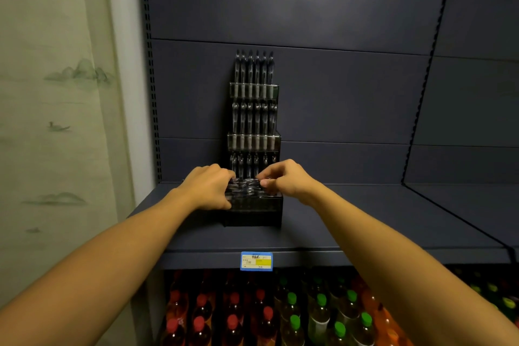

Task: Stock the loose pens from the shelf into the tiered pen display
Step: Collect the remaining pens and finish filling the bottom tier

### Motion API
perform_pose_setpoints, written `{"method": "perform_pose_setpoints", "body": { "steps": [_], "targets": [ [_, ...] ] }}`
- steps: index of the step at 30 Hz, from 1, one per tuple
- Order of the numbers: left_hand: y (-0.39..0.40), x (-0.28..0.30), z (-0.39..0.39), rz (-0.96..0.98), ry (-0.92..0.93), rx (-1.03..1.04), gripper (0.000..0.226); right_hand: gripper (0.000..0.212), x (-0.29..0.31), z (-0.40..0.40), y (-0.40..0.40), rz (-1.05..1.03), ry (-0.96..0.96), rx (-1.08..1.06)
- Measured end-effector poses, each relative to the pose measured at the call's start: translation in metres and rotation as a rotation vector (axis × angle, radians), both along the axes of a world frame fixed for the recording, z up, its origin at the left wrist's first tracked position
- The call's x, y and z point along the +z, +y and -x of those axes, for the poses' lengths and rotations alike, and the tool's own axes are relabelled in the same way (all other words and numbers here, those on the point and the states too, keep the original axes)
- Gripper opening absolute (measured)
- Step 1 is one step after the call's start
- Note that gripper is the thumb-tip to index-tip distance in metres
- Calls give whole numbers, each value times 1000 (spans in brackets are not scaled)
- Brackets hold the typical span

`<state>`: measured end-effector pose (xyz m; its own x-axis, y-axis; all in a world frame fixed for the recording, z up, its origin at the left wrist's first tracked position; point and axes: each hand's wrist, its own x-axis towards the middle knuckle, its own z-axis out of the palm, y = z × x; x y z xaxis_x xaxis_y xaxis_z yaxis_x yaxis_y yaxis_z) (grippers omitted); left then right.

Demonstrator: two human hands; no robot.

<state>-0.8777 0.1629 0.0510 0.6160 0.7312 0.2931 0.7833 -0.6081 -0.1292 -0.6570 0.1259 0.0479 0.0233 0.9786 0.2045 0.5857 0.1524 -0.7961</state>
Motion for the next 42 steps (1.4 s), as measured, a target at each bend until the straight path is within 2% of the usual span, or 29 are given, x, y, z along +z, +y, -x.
{"method": "perform_pose_setpoints", "body": {
  "steps": [14,18,21,24,27,31,33,37,42],
  "targets": [
    [1,-3,-3,89,-106,-12,33,17,-11,-12,7,-44,165,-46],
    [-2,-4,3,98,-136,23,30,21,-7,-21,-4,-110,299,-66],
    [-5,-4,11,107,-221,68,24,21,1,-28,-12,-170,532,-97],
    [-10,-6,16,114,-370,91,22,21,12,-29,-21,-199,916,-29],
    [-19,-9,16,98,-549,114,23,30,21,-19,-32,-253,1257,64],
    [-34,-15,15,102,-744,91,24,17,19,-6,-44,-356,1493,35],
    [-41,-20,14,122,-827,60,29,17,14,-3,-49,-435,1462,-51],
    [-53,-25,9,147,-939,14,29,17,-4,6,-53,-608,1233,-182],
    [-61,-25,-1,172,-1028,-68,33,19,-18,4,-40,-696,1040,-256]
  ]
}}
